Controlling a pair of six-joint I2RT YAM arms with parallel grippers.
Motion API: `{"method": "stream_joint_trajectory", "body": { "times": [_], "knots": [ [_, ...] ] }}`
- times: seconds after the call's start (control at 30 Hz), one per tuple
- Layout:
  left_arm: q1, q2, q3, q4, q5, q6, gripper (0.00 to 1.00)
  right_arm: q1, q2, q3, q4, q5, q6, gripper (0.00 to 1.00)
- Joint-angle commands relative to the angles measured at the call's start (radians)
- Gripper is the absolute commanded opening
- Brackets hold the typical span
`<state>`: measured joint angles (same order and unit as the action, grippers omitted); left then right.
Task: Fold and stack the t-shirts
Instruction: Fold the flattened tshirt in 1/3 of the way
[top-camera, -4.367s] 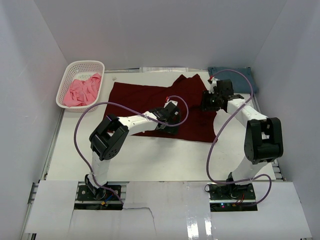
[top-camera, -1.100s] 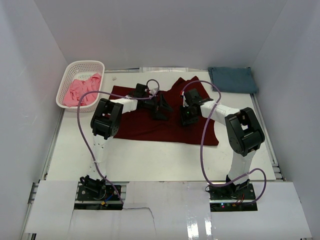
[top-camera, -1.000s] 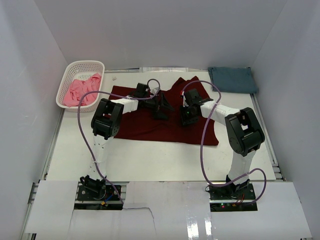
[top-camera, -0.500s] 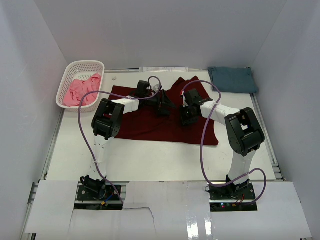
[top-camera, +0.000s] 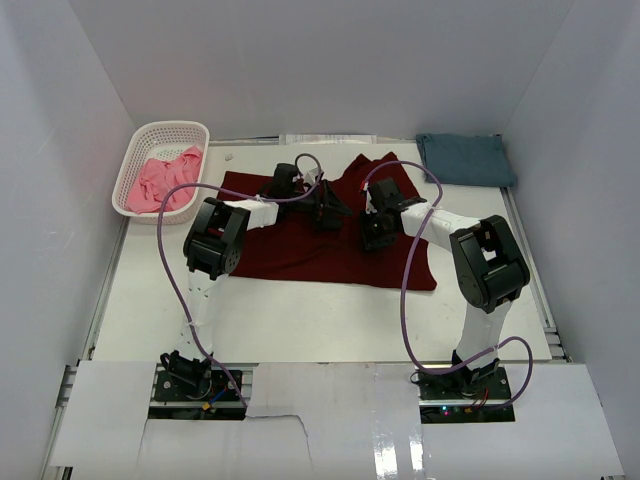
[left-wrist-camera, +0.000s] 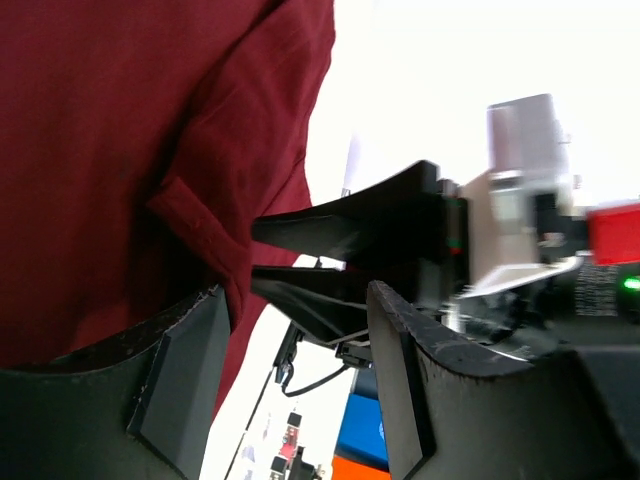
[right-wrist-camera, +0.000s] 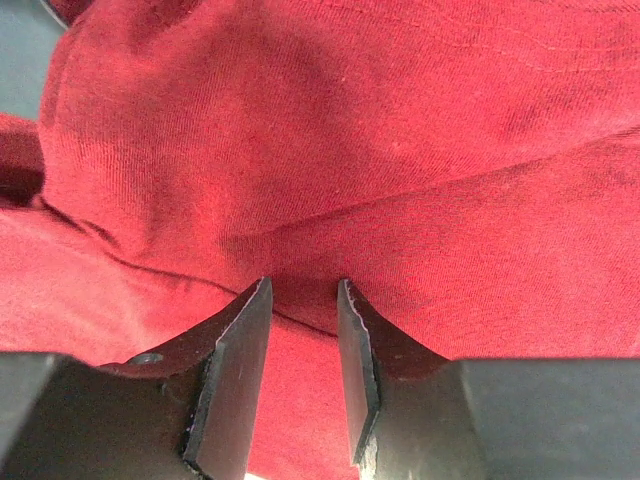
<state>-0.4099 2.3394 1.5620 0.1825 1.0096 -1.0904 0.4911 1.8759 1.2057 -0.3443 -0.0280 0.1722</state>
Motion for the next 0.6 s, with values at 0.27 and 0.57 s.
{"method": "stream_joint_trajectory", "body": {
  "times": [0.27,0.57],
  "knots": [
    [-0.007,-0.051,-0.111,0.047,-0.055,-0.011,0.69,0.006,0.026,-0.035,0.002,0.008,-0.008,0.39],
    [-0.013,0.004,-0.120,0.262,-0.086,-0.175,0.70,0.007,0.028,-0.046,0.007,0.002,-0.005,0.39]
  ]
}}
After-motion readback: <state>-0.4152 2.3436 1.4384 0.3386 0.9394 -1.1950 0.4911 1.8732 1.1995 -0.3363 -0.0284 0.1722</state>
